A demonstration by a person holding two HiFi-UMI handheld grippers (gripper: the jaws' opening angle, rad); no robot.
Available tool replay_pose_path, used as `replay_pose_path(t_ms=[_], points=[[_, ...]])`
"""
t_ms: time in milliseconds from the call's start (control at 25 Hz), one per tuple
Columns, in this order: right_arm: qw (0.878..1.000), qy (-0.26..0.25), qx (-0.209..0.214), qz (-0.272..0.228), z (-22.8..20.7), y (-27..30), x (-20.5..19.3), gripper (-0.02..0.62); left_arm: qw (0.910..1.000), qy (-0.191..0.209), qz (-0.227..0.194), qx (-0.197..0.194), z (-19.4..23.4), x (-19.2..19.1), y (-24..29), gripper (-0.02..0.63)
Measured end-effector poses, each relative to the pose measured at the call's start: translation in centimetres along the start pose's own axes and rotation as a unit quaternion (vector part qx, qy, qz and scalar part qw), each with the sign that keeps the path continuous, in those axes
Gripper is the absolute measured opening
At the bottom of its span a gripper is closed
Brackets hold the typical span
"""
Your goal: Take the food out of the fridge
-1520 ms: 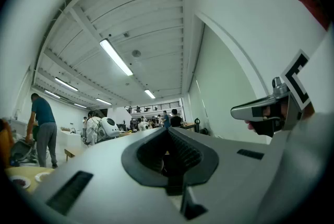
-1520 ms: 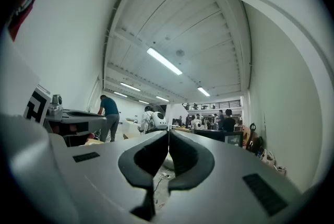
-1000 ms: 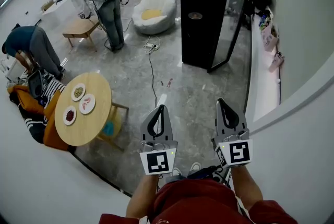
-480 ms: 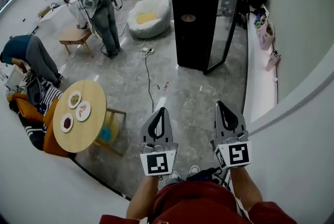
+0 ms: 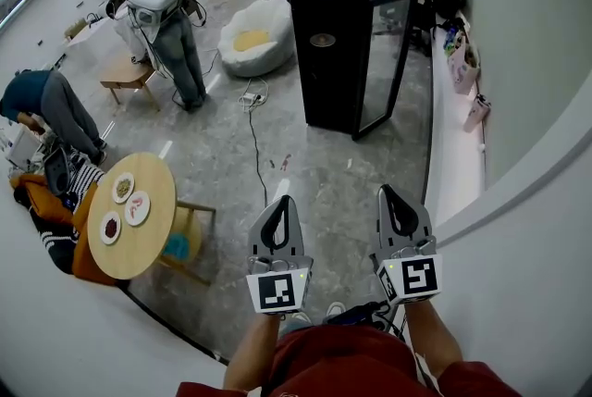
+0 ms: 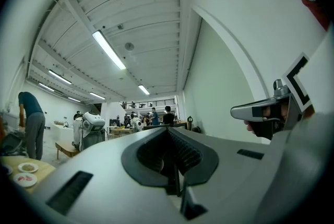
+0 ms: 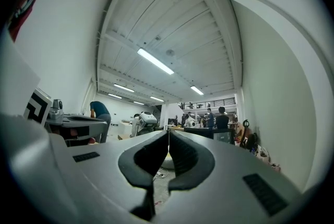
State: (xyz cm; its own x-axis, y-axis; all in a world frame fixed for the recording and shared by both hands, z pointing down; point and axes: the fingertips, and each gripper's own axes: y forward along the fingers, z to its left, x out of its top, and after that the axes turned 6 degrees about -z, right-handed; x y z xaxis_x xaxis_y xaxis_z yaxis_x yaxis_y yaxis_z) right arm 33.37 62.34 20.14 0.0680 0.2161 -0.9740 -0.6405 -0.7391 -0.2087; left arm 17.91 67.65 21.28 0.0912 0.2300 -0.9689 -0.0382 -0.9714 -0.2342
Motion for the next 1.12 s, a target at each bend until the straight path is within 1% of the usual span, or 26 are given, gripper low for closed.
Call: replay_pose_path(t_ms=[40, 160, 200, 400, 520, 640, 720, 1000, 1120], points=[[1.0, 0.0, 0.0, 0.001, -0.4, 0.0, 0.0, 0.023, 1.0, 0.006, 0.005, 0.0, -0.3, -0.1, 0.2, 0.014], [1.0, -0.001, 0.002, 0.0, -1.6, 0.0, 0.0, 0.023, 0.9996, -0.014, -0.022, 0.013, -1.0, 1.0, 1.1, 0.014], [1.0, -0.001, 0.002, -0.001, -1.9, 0.0, 0.0, 0.023, 0.9995, -0.015, -0.025, 0.015, -1.2, 1.1, 1.3, 0.014], [1.0, 0.005, 0.0, -0.003, -3.3, 0.3, -0.1, 0.023, 0.9999, -0.001, -0.006, 0.008, -2.1, 0.4, 2.1, 0.014], [1.0, 0.005, -0.002, 0.0, -3.9, 0.6, -0.4, 0.023, 0.9996, -0.015, -0.019, 0.012, -2.3, 0.8, 3.0, 0.014], [1.0, 0.004, -0.003, 0.001, -4.2, 1.0, -0.7, 0.023, 1.0, 0.0, -0.004, 0.007, -2.1, 0.3, 3.5, 0.014], [1.0, 0.003, -0.006, 0.002, -4.4, 1.3, -0.9, 0.023, 1.0, 0.0, -0.002, 0.003, -2.1, -0.3, 3.9, 0.014], [1.0, -0.002, -0.009, 0.0, -4.6, 4.2, -1.1, 0.023, 0.9995, -0.021, -0.024, 0.004, -0.7, -0.2, 6.5, 0.014], [1.0, -0.005, -0.009, -0.001, -4.5, 5.6, -1.3, 0.023, 0.9995, -0.019, -0.027, 0.002, 0.2, -0.4, 7.6, 0.014]])
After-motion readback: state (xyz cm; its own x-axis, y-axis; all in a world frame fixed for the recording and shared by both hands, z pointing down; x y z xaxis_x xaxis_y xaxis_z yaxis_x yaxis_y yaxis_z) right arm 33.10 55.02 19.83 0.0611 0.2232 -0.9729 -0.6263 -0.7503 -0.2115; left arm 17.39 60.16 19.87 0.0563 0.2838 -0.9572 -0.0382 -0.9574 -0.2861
